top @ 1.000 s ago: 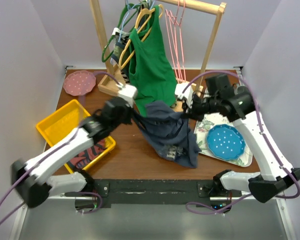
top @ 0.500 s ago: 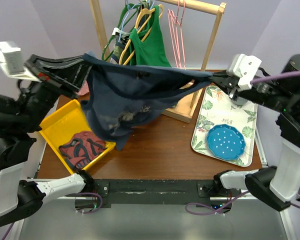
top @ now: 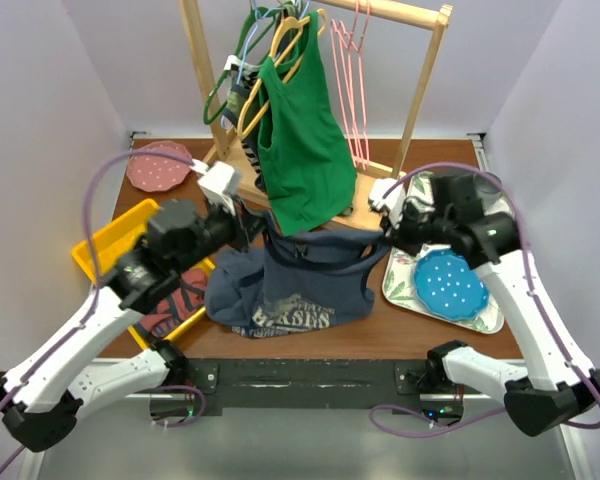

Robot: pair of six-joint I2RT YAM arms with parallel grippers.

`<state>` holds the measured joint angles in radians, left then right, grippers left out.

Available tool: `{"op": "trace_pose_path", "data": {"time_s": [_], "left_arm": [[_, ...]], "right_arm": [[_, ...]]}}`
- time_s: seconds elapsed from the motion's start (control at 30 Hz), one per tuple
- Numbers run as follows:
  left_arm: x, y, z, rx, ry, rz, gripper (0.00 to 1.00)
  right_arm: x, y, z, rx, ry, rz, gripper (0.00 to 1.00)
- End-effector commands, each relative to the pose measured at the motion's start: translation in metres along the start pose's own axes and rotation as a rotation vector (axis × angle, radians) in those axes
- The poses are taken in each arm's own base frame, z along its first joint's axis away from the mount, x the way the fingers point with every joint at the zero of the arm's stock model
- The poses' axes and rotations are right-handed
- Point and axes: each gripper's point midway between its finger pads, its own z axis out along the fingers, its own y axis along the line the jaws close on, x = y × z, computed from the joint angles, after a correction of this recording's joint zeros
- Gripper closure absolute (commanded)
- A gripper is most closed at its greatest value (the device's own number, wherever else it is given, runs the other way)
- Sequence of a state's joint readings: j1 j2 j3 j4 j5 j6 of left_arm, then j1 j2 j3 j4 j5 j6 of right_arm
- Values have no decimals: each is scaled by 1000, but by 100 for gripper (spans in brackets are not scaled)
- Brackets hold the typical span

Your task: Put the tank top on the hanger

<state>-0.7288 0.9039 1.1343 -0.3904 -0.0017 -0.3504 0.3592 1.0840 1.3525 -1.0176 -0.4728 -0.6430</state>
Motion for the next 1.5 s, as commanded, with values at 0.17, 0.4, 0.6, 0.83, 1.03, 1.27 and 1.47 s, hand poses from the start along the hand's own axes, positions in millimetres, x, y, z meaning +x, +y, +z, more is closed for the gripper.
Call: {"op": "trace_pose_path", "data": {"time_s": [0.17, 0.4, 0.6, 0.83, 1.03, 1.27, 1.47], "left_arm": [[159, 39, 47, -72, 220, -197, 100], [110, 59, 28, -202, 133, -51, 28], [42, 68, -20, -300, -13, 43, 6], [65, 61, -47, -231, -46, -74, 6], [73, 68, -72, -256, -115, -167, 4], [70, 71, -81, -276, -119, -182, 4], [76, 71, -78, -277, -102, -181, 4]], "right_arm": [[89, 11, 64, -41, 161, 93, 96], [54, -12, 34, 30, 143, 78, 43], [-48, -56, -41, 210, -45, 0, 26], [-151, -101, -60, 290, -350, 253, 25], [-167, -141, -30, 328, -386, 499, 25], [-155, -166, -16, 415, -349, 532, 32], [-163, -152, -20, 355, -374, 501, 30]]}}
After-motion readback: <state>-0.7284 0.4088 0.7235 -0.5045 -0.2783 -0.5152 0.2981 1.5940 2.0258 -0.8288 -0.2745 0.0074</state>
